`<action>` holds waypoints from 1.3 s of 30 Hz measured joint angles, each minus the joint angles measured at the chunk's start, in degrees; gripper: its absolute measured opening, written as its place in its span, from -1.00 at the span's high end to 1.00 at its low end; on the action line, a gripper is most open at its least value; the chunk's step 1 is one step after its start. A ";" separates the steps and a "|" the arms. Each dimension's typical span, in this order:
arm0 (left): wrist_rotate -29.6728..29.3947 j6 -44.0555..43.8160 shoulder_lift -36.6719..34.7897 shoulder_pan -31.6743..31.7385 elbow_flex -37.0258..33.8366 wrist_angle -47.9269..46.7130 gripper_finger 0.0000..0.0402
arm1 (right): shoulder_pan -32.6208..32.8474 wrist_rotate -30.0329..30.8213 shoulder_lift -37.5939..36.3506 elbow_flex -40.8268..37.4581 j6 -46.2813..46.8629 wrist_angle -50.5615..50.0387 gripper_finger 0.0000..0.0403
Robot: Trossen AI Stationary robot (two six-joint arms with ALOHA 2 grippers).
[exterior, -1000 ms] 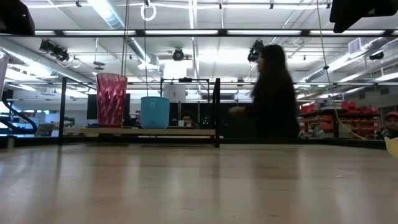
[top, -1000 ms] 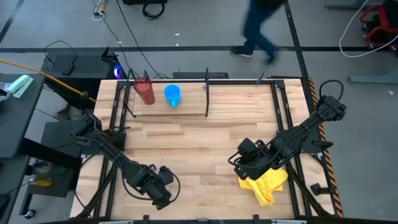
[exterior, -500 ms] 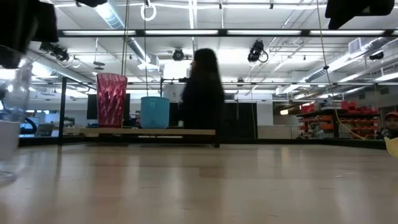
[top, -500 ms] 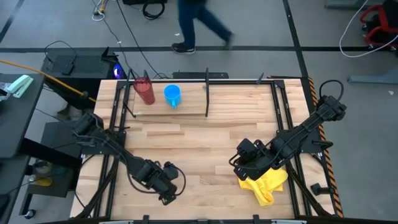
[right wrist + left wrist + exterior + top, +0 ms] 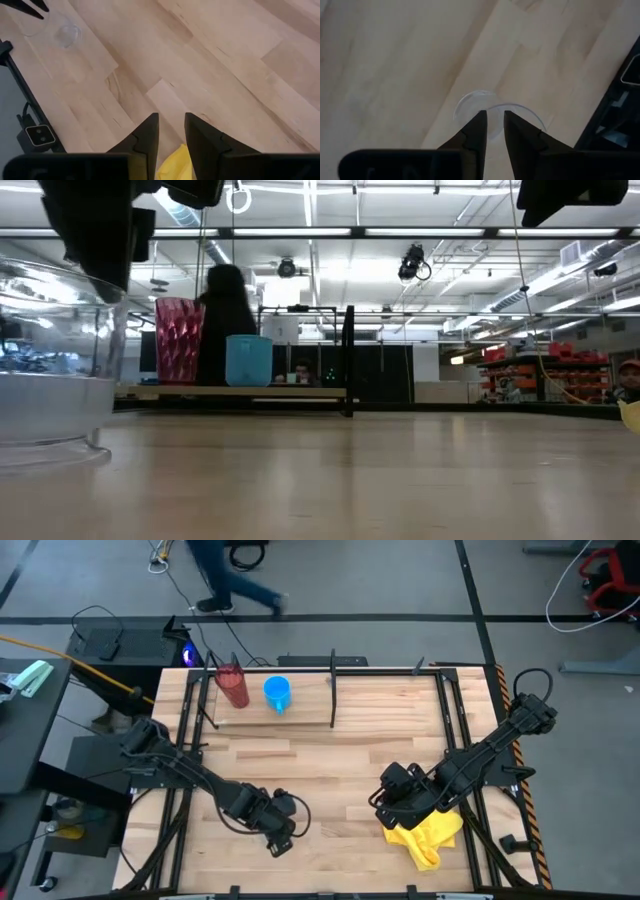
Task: Stack small to large cups/mugs on shelf
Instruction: Move the transparent mug to the middle of the table
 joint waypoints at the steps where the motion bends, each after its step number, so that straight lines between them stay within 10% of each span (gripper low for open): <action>1: -0.08 0.42 0.00 0.40 0.00 0.04 0.65 | 0.00 0.11 0.00 0.00 -0.04 0.00 0.50; 39: 8.12 7.31 -2.29 4.52 0.04 -9.53 0.56 | -0.18 1.38 -0.04 0.04 -1.59 2.12 0.50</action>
